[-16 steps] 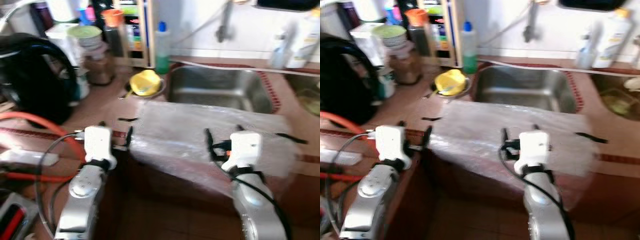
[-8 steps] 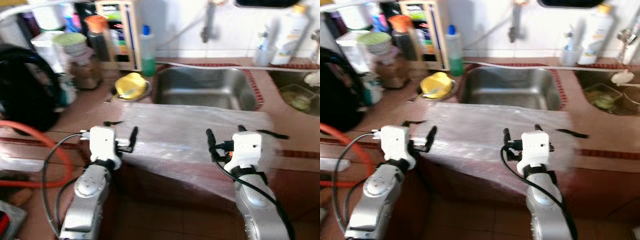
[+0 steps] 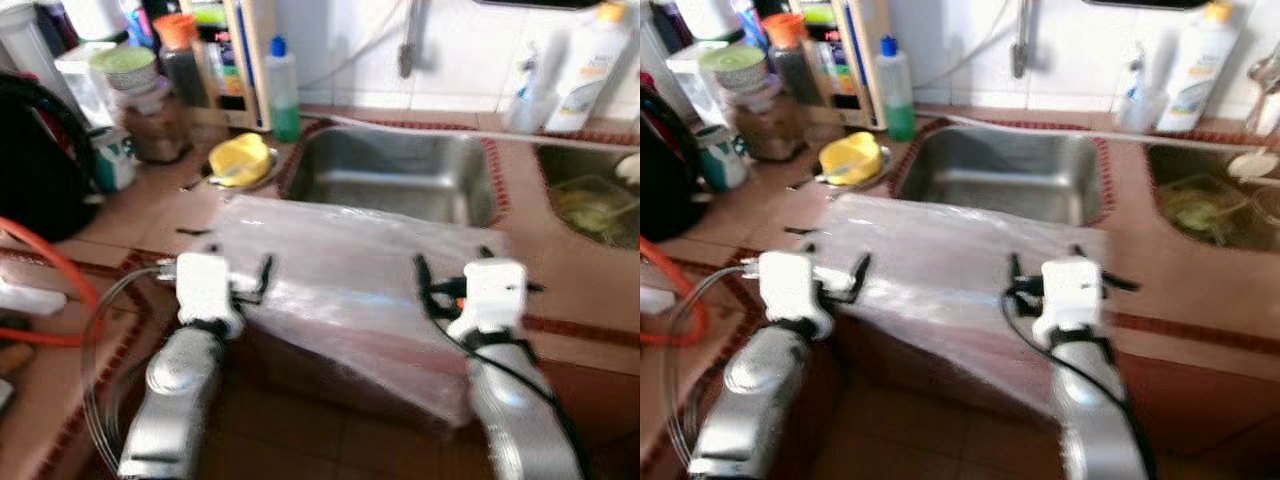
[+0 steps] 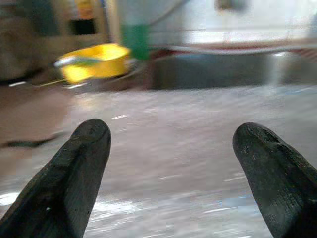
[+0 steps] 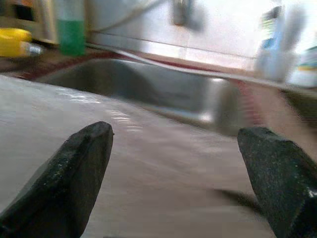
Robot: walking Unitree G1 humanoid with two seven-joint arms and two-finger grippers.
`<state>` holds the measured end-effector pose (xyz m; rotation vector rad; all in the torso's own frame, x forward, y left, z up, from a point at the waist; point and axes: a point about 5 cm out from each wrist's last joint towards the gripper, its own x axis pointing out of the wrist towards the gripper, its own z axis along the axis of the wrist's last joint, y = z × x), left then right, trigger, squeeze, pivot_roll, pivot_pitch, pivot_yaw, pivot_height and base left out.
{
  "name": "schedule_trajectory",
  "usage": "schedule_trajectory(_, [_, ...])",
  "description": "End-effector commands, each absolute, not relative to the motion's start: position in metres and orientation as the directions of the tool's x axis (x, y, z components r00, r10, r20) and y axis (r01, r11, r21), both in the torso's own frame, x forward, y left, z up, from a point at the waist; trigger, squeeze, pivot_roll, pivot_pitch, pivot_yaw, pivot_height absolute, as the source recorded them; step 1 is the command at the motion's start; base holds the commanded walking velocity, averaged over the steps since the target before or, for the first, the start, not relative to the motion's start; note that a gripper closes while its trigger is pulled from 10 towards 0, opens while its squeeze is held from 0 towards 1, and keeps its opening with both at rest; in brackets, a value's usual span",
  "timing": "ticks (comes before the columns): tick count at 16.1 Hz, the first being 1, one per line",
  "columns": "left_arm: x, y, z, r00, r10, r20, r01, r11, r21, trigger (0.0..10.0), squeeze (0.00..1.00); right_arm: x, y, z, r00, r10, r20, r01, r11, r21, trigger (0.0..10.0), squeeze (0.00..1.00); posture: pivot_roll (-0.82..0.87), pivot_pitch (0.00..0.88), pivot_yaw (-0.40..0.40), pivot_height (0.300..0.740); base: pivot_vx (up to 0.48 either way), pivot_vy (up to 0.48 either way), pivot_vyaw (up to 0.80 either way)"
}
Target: Kitchen organization
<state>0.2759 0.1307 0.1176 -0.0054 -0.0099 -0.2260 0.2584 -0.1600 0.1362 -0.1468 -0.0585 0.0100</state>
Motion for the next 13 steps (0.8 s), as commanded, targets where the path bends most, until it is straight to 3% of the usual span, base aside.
schedule_trajectory(1, [0.2782,0.1406,0.1206,0.98,-0.199,0.02,0.198,0.98,0.01,10.0,0.0,0.2594,-0.1537,0.139,0.997,0.032,0.07,-0.022,0.991,-0.132,10.0,0.0,0.02,0.025,0.063,0.74,0.0,0.0,0.0])
schedule_trajectory(4, [0.2793,0.142,0.1208,0.983,-0.184,0.024,0.184,0.983,0.002,10.0,0.0,0.2608,-0.1525,0.1392,0.997,0.042,0.071,-0.032,0.99,-0.14,10.0,0.0,0.02,0.021,0.061,0.74,0.0,0.0,0.0])
schedule_trajectory(13, [0.284,0.1449,0.1212,0.987,-0.161,0.012,0.161,0.987,-0.022,10.0,0.0,0.2611,-0.1512,0.1375,0.997,0.036,0.069,-0.027,0.99,-0.136,10.0,0.0,0.01,0.017,0.072,0.74,0.0,0.0,-0.8])
